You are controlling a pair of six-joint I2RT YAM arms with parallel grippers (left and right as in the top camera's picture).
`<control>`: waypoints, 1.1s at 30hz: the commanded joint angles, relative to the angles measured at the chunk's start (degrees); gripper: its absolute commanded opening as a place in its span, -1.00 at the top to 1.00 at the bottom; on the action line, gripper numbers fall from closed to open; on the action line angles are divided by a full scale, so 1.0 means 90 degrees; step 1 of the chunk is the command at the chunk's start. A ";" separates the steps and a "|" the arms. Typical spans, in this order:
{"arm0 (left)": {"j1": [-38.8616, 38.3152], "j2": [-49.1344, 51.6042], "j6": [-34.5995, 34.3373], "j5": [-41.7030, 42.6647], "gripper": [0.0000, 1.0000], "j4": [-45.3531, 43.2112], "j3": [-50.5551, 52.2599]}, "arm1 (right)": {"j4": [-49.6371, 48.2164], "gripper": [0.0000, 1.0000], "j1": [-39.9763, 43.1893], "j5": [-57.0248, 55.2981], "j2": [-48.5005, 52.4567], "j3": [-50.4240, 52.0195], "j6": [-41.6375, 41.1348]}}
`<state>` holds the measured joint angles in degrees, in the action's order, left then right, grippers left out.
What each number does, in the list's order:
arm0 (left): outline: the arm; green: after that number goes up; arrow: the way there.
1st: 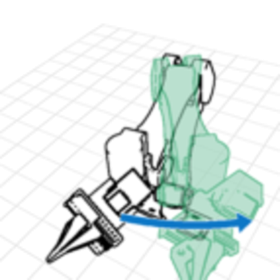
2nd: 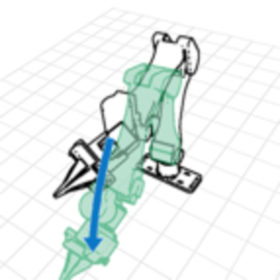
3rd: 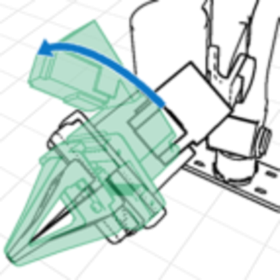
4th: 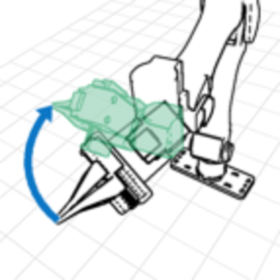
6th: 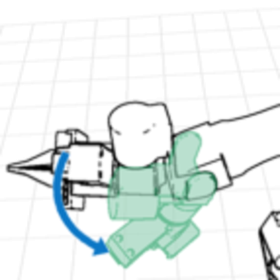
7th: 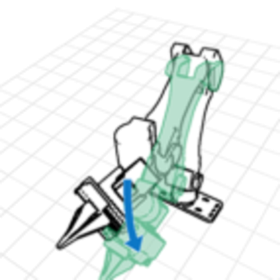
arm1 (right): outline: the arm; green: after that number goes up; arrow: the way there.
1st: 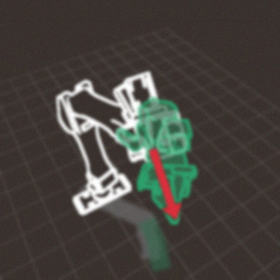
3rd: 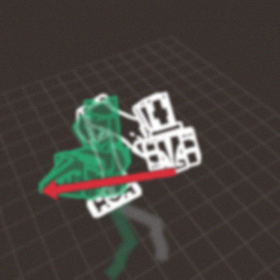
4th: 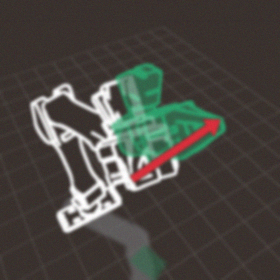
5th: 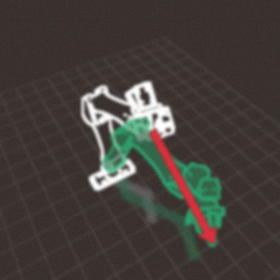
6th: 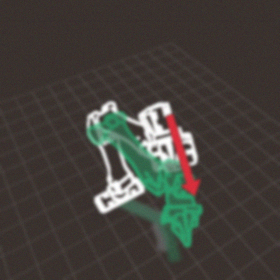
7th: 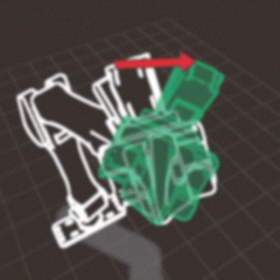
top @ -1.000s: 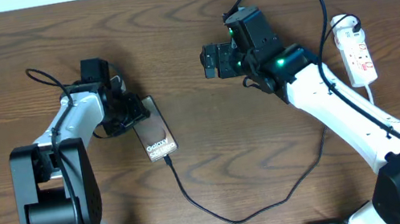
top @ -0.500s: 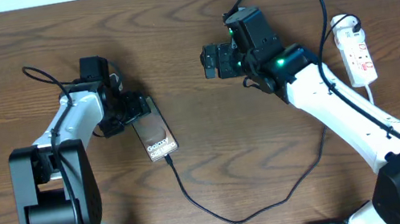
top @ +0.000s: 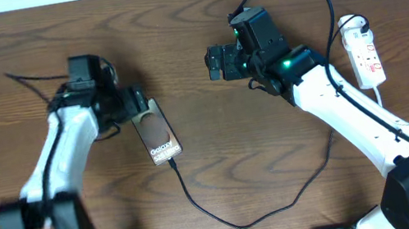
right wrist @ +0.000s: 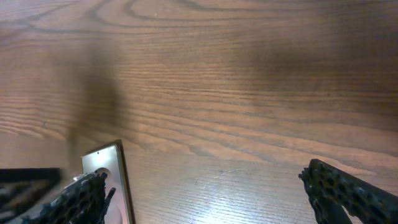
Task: Plug charger to phone and switch on socket
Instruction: 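Open the left gripper to release the phone on the table, then move the right gripper over the power strip's switch beside the plug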
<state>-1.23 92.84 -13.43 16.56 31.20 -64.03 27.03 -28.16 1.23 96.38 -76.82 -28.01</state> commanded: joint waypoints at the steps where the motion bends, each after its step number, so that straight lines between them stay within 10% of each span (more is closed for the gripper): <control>1: 0.0032 -0.0954 0.0107 0.0112 -0.76 0.0007 -0.0007 | 0.0002 -0.99 -0.0049 -0.0102 -0.0012 -0.0034 0.0073; 15: 0.0032 -0.2861 0.0104 0.0104 -0.77 0.0175 -0.0007 | 0.0595 -0.98 0.0410 0.0333 -0.0682 -0.0100 -0.0141; 33: 0.0032 -0.2720 0.0104 0.0102 -0.77 0.0202 -0.0005 | 0.2212 -0.99 0.4991 0.0597 -0.1469 -0.0129 0.1571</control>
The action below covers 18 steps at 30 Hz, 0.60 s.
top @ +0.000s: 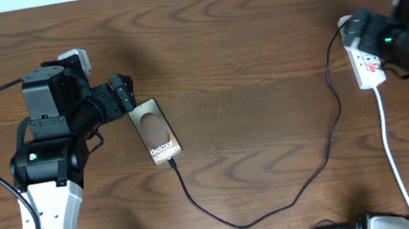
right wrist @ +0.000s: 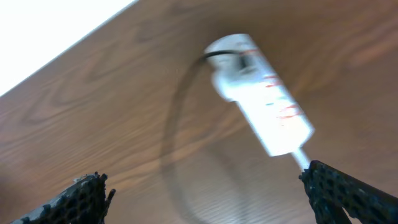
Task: Plug charger to phone and switch on socket
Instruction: 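Move the right gripper over the power strip's switch beside the plug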
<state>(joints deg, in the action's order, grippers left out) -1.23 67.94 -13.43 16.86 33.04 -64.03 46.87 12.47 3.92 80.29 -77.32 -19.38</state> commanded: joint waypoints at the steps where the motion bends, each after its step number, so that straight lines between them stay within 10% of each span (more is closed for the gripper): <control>1: 0.0032 0.0046 0.0104 0.0070 -0.77 -0.0002 -0.0005 | -0.0019 -0.98 0.0641 0.0481 0.0452 -0.0073 0.0760; 10: 0.0032 0.0046 0.0104 0.0070 -0.77 0.0002 -0.0005 | -0.0758 -0.98 0.1486 0.2514 0.2169 -0.0075 0.3164; 18: 0.0032 0.0049 0.0104 0.0070 -0.77 0.0087 -0.0005 | -0.1426 -0.86 0.1481 0.2764 0.3113 -0.0075 0.3492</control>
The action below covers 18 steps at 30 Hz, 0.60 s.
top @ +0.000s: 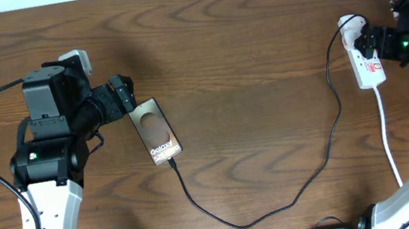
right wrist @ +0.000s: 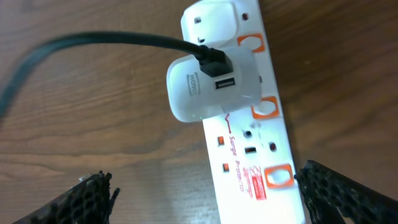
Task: Plug charger to phone and switch on socket
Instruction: 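Move the right gripper over the power strip's switch beside the plug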
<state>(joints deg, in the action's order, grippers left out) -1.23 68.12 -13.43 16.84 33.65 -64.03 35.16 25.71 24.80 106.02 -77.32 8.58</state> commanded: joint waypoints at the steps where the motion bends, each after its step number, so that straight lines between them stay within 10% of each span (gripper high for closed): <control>1: 0.0032 0.0029 0.0104 0.0073 -0.78 0.0019 -0.0005 | -0.0194 -0.87 0.0007 0.0493 0.0323 -0.0075 0.0386; 18: 0.0032 0.0029 0.0104 0.0066 -0.78 0.0257 -0.0005 | -0.0911 -0.93 -0.0053 0.0498 0.0619 -0.0075 0.0386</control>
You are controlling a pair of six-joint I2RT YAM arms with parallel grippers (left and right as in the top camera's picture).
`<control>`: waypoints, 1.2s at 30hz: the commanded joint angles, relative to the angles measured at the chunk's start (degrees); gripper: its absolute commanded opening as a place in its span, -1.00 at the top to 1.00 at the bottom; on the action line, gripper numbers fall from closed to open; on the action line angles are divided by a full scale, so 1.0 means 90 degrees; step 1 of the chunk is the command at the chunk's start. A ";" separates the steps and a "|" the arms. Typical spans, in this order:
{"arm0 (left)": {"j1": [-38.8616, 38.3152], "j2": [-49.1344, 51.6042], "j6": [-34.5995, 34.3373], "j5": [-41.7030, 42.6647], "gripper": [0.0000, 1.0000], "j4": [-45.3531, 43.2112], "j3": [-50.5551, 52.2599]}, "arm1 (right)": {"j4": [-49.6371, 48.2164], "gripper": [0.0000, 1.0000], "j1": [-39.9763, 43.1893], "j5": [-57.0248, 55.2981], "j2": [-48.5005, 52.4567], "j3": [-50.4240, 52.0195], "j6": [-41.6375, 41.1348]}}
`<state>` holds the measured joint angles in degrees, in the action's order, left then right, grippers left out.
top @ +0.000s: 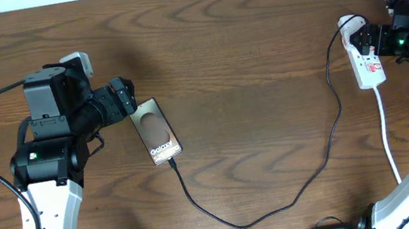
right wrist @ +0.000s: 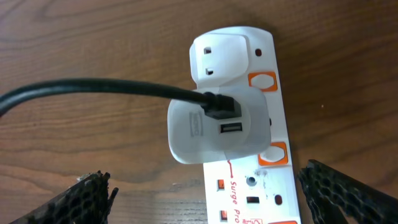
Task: Plug charger to phone and switch on socket
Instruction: 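Move the right gripper over the power strip's switch beside the plug, then press down on the power strip's orange switch with the right gripper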
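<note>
The phone lies face up left of centre, and the black charger cable runs into its near end. Beside the phone's far left corner is my left gripper, its fingers apart and empty. At the right edge lies the white power strip, with the white charger adapter plugged into it. Orange switches sit along the strip's side. My right gripper is open just above the strip, one finger on each side of it, touching nothing.
The black cable leaves the adapter to the left and loops across the table's near middle. The strip's white mains lead runs toward the front edge. The table's far edge lies just beyond the strip.
My right gripper has shifted a little along the strip toward its plug end, so the adapter now sits nearer the middle of the wrist view. The left arm, phone and cable have not moved.
At first my right gripper was open at mid-table near the phone, with the cable in the phone and the left gripper at its far end. Then the right arm stood by the power strip at the right. Later it was open over the adapter, where it remains.
</note>
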<state>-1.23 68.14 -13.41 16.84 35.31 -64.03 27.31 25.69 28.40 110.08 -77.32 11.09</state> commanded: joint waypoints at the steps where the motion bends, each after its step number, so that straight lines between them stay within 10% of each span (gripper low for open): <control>1: 0.0032 0.0027 0.0102 0.0063 -0.77 0.0095 -0.0005 | -0.0051 -0.92 -0.0063 0.0097 0.0211 -0.0073 0.0104; 36: 0.0032 0.0027 0.0102 0.0053 -0.78 0.0104 -0.0005 | -0.0296 -0.84 -0.0449 0.0053 0.0852 -0.0073 0.0058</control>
<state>-1.23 68.14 -13.43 16.84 36.03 -64.03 24.12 22.94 26.81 116.20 -77.52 11.09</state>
